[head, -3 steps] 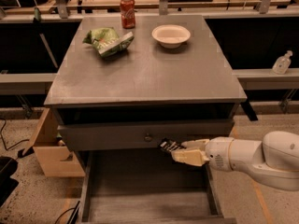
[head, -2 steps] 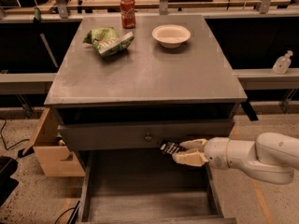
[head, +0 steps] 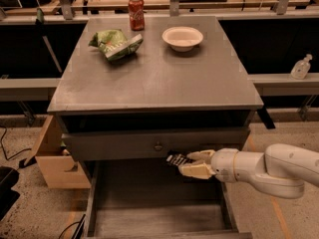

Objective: Place rxbar chocolate into middle drawer

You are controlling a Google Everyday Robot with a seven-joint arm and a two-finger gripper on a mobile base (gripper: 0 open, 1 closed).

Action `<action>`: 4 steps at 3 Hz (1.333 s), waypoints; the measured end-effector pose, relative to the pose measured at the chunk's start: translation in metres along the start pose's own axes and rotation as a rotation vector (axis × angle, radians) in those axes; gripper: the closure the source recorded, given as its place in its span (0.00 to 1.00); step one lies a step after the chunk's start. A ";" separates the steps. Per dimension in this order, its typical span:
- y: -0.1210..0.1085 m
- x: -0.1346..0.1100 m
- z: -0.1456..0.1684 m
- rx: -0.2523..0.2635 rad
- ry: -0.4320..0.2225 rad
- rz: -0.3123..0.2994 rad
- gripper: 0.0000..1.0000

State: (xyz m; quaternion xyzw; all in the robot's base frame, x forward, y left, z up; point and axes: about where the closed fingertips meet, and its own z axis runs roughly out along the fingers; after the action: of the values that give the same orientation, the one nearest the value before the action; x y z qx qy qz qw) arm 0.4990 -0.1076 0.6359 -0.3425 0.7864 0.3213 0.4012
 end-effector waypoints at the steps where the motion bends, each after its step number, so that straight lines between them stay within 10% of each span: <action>1: 0.007 0.035 0.032 0.003 -0.008 0.029 1.00; 3: 0.014 0.137 0.129 -0.179 0.038 -0.055 1.00; 4: 0.019 0.148 0.140 -0.201 0.046 -0.045 0.82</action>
Offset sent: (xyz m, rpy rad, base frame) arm -0.0388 0.0749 -0.2220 0.0424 0.0208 0.2344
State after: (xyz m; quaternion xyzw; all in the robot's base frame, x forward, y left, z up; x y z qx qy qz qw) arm 0.4759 -0.0291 0.4481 -0.4061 0.7513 0.3816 0.3536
